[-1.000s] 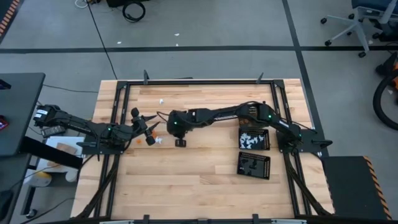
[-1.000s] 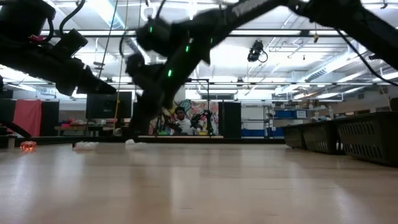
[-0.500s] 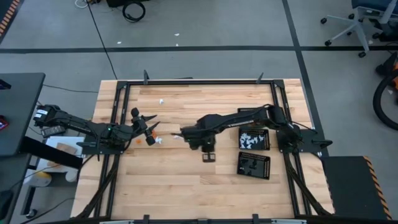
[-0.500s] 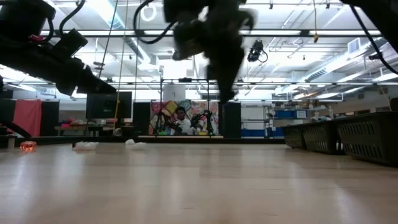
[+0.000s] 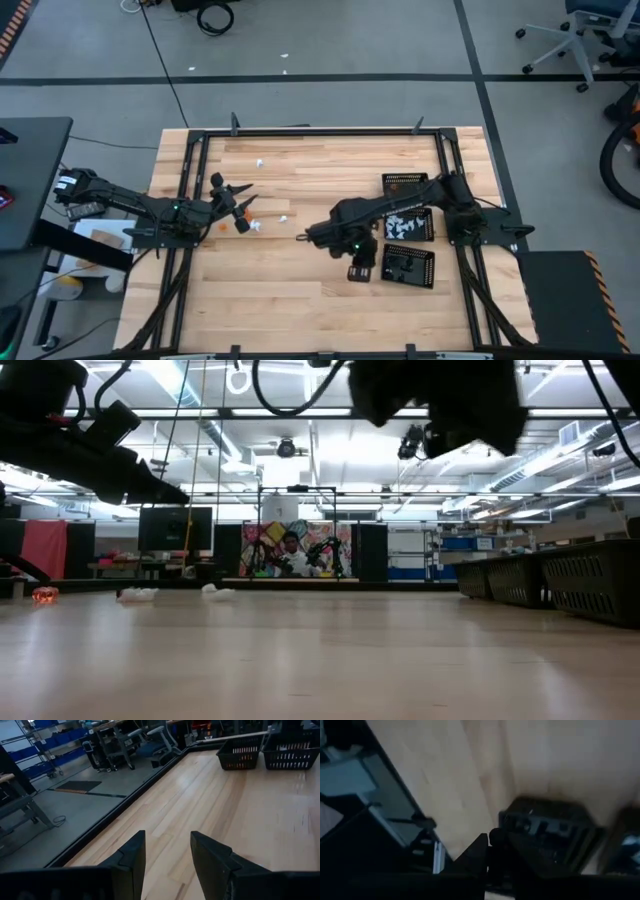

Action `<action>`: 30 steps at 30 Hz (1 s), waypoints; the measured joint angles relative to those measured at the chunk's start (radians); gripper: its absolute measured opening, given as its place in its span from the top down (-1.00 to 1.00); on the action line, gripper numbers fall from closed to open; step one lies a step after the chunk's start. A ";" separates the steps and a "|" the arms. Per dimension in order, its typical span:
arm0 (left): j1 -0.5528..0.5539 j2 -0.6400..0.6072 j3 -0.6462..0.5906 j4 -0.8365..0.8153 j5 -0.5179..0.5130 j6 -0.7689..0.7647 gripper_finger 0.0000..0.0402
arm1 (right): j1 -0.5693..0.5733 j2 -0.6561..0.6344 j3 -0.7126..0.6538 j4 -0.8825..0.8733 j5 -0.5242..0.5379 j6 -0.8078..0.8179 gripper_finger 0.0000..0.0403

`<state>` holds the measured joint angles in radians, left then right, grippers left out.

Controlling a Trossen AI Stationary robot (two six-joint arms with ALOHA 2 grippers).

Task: Sort Halloween decoration
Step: Put the black skeleton toy into the bottom black bin, then put the white ghost toy into the center black bin

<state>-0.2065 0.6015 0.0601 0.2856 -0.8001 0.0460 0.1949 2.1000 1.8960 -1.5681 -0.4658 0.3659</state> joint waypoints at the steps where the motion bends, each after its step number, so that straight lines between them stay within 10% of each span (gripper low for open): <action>1: 0.000 0.000 0.000 0.002 0.000 0.001 0.30 | 0.006 -0.003 -0.017 0.000 -0.014 0.004 0.67; 17: 0.000 0.000 0.000 0.002 0.000 0.028 0.30 | 0.034 -0.009 -0.409 -0.003 -0.036 0.025 0.55; 30: 0.000 0.000 0.000 0.002 0.001 0.022 0.30 | -0.012 -0.047 -0.422 -0.003 -0.044 -0.018 0.10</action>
<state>-0.2062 0.6018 0.0601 0.2873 -0.7991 0.0677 0.1830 2.0531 1.4743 -1.5713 -0.5094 0.3477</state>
